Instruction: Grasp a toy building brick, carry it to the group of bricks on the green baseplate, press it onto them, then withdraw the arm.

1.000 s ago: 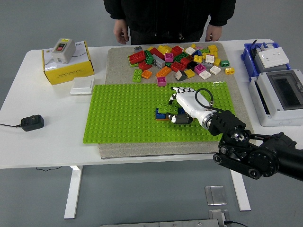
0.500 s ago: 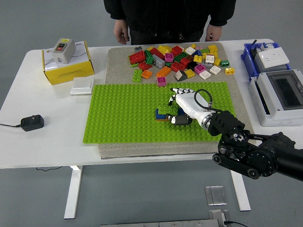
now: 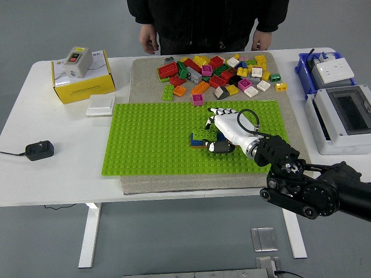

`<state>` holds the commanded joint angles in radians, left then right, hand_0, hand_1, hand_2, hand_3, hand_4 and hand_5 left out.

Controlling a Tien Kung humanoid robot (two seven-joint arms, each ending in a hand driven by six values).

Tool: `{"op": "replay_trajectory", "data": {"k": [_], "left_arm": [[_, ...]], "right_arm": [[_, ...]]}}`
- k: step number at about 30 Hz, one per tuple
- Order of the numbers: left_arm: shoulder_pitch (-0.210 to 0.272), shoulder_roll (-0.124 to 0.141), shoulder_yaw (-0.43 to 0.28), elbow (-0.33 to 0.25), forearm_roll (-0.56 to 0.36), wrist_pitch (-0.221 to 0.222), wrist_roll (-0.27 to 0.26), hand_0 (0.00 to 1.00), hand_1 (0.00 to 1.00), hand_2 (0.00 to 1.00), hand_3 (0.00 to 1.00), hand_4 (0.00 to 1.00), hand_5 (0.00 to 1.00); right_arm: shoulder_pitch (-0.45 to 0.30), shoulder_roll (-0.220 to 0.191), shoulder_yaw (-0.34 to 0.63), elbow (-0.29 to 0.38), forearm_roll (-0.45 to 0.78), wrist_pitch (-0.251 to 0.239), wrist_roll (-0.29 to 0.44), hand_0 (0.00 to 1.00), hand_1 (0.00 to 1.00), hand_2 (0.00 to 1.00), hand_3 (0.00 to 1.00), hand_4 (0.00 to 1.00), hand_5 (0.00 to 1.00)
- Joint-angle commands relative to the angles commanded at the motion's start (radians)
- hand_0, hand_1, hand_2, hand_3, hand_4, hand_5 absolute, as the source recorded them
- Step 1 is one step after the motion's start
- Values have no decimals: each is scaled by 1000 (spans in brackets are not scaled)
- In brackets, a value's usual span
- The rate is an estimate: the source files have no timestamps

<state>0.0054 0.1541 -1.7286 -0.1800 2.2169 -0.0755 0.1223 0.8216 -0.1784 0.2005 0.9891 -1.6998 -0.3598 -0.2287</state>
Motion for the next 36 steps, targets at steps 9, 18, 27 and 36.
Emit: {"op": "replay_trajectory", "data": {"k": [9, 18, 27, 36], "left_arm": [[-2, 0, -5, 0, 5, 0, -1, 660, 634, 600, 717, 274, 762], [-4, 0, -9, 0, 10, 1, -2, 660, 634, 600, 718, 273, 763], [-5, -1, -15, 0, 18, 1, -3, 660, 634, 600, 718, 272, 765], [-6, -1, -19, 0, 23, 1, -3, 660, 634, 600, 718, 271, 765]], "right_arm": [[1, 3, -5, -4, 4, 0, 2, 960, 982, 996, 440, 433, 317], [1, 6, -11, -5, 7, 0, 5, 960, 981, 996, 442, 432, 318], [3, 8, -12, -5, 6, -1, 6, 961, 981, 994, 441, 434, 322], [5, 11, -14, -9, 9, -2, 7, 962, 980, 993, 441, 434, 324]]}}
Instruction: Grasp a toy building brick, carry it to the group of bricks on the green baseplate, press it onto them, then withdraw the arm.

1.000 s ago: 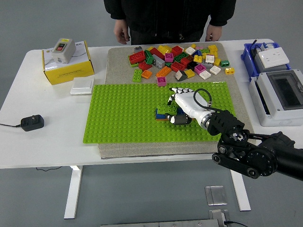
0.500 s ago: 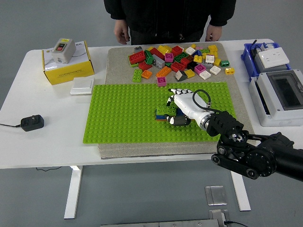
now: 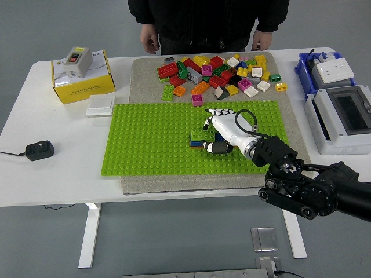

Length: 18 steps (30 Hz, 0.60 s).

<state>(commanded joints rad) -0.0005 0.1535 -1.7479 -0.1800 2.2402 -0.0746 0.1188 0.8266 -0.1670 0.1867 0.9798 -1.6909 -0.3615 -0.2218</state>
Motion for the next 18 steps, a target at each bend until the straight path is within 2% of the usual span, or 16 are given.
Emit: {"op": "replay_trajectory", "data": {"k": [18], "left_arm": [[1, 0, -6, 0, 8, 1, -2, 660, 633, 601, 717, 271, 765]], "right_arm": [[-1, 8, -11, -7, 5, -1, 1, 962, 978, 992, 441, 437, 328]]}}
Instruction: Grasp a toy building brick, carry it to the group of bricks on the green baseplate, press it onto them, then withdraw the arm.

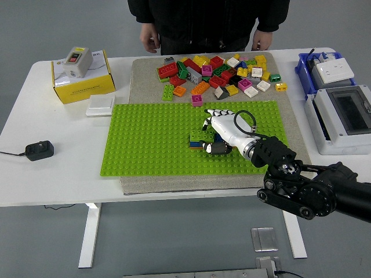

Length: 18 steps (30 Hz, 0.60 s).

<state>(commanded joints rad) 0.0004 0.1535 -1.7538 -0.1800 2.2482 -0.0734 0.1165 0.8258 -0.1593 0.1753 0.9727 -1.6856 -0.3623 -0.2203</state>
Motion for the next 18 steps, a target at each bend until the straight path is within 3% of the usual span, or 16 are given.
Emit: {"op": "replay_trajectory", "data": {"k": [18], "left_arm": [[1, -1, 2, 0, 1, 1, -1, 660, 634, 599, 717, 271, 765]], "right_arm": [[0, 3, -2, -1, 1, 0, 0, 962, 975, 991, 440, 438, 333]]}}
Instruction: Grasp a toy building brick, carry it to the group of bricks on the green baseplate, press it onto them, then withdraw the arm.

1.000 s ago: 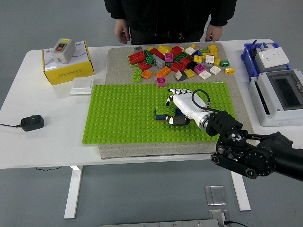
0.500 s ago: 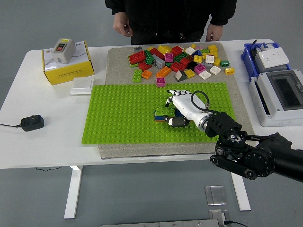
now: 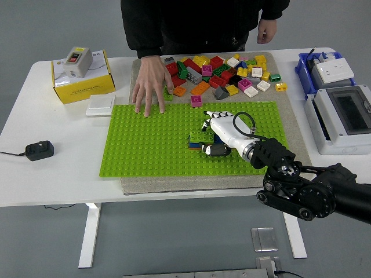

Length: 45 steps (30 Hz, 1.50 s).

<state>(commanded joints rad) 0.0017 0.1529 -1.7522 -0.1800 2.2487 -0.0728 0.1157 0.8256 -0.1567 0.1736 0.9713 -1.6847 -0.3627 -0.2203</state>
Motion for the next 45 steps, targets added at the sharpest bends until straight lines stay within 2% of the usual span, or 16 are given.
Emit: {"op": "replay_trajectory", "data": {"k": [45], "left_arm": [[-2, 1, -8, 0, 8, 2, -3, 658, 632, 596, 715, 275, 762]], "right_arm": [[3, -1, -4, -9, 14, 5, 15, 967, 963, 986, 440, 441, 341]]}}
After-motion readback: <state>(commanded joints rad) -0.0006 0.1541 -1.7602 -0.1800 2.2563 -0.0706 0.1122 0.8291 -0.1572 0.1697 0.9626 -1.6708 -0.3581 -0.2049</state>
